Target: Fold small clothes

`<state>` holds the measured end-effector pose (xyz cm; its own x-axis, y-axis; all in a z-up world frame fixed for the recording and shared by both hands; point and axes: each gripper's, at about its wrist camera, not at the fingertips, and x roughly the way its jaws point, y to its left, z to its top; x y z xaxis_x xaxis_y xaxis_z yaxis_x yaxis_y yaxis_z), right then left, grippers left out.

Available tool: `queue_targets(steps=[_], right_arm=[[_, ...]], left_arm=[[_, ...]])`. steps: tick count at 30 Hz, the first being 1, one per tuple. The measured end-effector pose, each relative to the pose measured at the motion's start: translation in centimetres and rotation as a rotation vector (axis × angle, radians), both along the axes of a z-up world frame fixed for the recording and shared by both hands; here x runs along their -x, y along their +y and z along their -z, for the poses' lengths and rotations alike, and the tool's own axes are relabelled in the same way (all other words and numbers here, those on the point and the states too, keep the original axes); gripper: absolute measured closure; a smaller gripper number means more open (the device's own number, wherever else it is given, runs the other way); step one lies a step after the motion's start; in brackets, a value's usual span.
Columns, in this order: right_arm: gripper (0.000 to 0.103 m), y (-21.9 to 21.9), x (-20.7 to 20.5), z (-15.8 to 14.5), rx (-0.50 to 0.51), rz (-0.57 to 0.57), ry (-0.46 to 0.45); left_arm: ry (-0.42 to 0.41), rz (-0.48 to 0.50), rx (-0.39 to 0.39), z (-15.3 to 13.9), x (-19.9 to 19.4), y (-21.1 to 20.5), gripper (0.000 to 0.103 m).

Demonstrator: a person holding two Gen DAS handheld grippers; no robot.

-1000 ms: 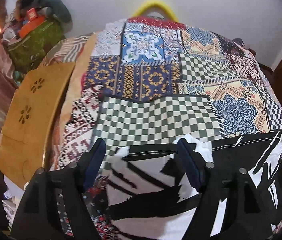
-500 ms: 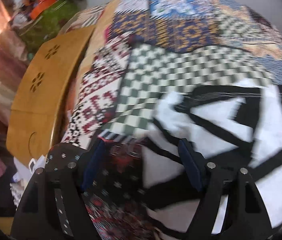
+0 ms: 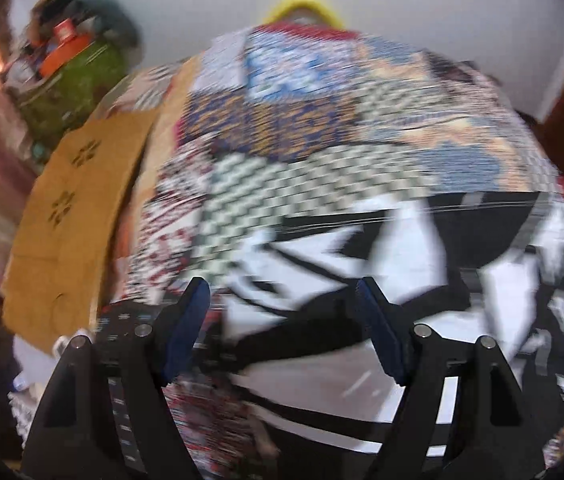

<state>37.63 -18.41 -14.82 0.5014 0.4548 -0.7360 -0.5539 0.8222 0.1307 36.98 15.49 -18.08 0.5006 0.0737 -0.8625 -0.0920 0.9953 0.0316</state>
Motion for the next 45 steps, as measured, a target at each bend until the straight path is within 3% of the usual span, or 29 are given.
queue_targets(steps=[5, 10, 12, 14, 15, 18, 27, 29, 37, 41, 45], right_arm=[[0.05, 5.9, 1.9, 2.0, -0.004, -0.151, 0.067], [0.05, 8.3, 2.2, 7.3, 0.099, -0.192, 0.199], [0.046, 7.4, 2.8, 8.1, 0.103, -0.191, 0.208], [0.034, 5.8, 3.3, 8.1, 0.095, -0.177, 0.204], [0.033, 4.9, 3.5, 8.1, 0.099, -0.159, 0.206], [0.033, 2.5, 4.3, 8.4, 0.109, -0.126, 0.199], [0.031, -3.1, 6.0, 8.5, 0.097, 0.01, 0.209], [0.03, -4.1, 6.1, 8.6, 0.089, 0.043, 0.221], [0.03, -6.8, 7.2, 7.1, 0.107, 0.135, 0.217], [0.03, -6.5, 7.6, 4.6, 0.069, 0.147, 0.155], [0.03, -3.8, 8.1, 1.2, -0.005, 0.107, 0.073]], left_arm=[[-0.024, 0.093, 0.036, -0.1, 1.0, -5.1, 0.009], [0.069, 0.137, -0.03, 4.1, 1.8, -7.1, 0.005], [0.128, 0.126, -0.053, 6.2, 2.1, -6.6, 0.005], [0.13, 0.103, -0.012, 7.3, 3.2, -5.5, 0.002], [0.123, 0.082, 0.014, 7.3, 3.7, -4.6, 0.002], [0.124, 0.035, 0.029, 7.4, 5.2, -3.0, 0.001], [0.122, -0.086, -0.026, 7.3, 9.9, 0.9, 0.001], [0.115, -0.119, -0.013, 7.0, 11.1, 1.9, 0.001], [0.093, -0.252, -0.089, 4.6, 14.7, 5.2, 0.001], [0.037, -0.305, 0.006, 2.1, 16.3, 6.2, 0.001], [0.001, -0.342, 0.175, 0.8, 17.0, 5.9, 0.001]])
